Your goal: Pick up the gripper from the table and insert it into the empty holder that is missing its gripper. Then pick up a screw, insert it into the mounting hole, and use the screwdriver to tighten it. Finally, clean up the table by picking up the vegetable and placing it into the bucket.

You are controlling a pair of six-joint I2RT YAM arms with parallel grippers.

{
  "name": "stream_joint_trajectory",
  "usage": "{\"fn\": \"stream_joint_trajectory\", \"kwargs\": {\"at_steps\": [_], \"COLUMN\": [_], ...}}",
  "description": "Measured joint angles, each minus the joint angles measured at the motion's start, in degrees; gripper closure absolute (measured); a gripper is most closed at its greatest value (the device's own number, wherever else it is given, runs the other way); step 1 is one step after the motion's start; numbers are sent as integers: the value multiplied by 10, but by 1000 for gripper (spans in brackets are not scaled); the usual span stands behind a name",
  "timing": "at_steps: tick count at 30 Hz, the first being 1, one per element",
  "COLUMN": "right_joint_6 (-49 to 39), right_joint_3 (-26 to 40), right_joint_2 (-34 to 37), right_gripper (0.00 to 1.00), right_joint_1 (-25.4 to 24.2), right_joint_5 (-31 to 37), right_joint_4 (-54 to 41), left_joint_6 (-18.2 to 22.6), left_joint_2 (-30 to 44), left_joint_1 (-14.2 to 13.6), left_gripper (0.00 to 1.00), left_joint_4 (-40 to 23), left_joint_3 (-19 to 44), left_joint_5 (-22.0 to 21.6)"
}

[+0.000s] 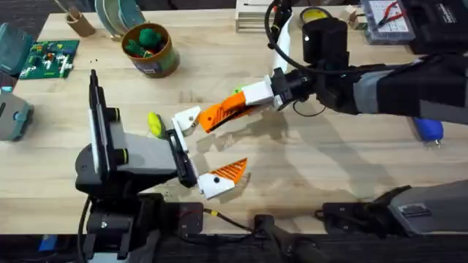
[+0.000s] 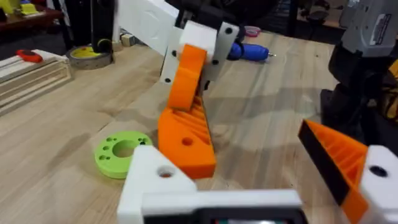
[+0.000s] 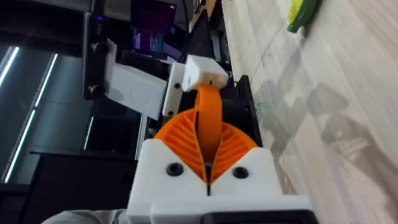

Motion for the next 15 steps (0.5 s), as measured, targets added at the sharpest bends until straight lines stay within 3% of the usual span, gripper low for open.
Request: {"fn": "stream_joint_trajectory", "kwargs": {"at_steps": [15], "right_joint_6": [37], "right_joint_3": [0], "right_joint_2": [0], "right_gripper": [995], "right_joint_1": [24], "right_joint_5": [45], "right_joint_4": [23], "left_joint_6": [-3], "left_joint_2": [0], "left_joint_1": [4], "left_gripper": [7], "left_joint_4": [3], "left_joint_3": [0], "left_joint_5": [-25]}}
